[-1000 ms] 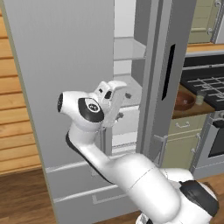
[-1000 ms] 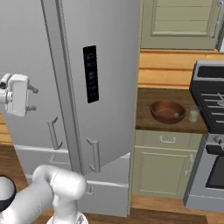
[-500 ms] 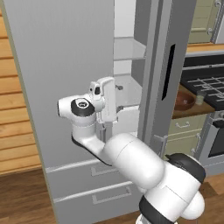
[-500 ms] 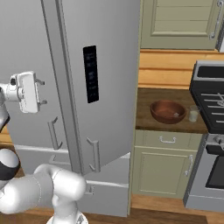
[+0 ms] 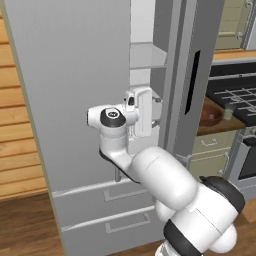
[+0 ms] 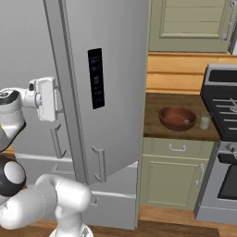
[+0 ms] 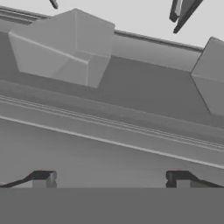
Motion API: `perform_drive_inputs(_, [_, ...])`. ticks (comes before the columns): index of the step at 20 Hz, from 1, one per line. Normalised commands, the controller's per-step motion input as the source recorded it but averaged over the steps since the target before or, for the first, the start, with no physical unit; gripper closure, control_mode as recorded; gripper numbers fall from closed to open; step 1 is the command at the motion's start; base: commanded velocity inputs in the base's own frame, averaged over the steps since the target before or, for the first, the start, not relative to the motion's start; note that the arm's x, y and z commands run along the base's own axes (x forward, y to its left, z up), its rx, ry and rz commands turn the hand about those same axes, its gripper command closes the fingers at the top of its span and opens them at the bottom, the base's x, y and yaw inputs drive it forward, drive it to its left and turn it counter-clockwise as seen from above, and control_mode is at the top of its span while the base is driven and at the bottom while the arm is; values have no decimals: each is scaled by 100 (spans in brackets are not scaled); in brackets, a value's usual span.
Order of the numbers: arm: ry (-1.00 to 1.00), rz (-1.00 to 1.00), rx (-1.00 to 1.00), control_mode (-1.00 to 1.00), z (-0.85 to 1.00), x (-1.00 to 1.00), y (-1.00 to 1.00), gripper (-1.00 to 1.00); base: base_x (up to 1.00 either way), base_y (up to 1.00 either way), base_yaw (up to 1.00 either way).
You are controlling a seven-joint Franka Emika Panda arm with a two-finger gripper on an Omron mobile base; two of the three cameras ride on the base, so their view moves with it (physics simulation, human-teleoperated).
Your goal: Grab a lemon wedge from the fridge and one ice cube from the ice bowl, and put them in the glass of lemonade.
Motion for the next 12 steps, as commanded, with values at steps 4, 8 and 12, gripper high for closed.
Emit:
perform_drive_inputs(4, [1,-9,0,-100,0,-17,-100,-100,0,0,0])
perform_drive_inputs(8, [0,-8,0,-100,0,-23,-95,-100,0,0,0])
perform_drive_inputs(12, [2,-6,0,-100,0,-19,-99,-100,0,0,0])
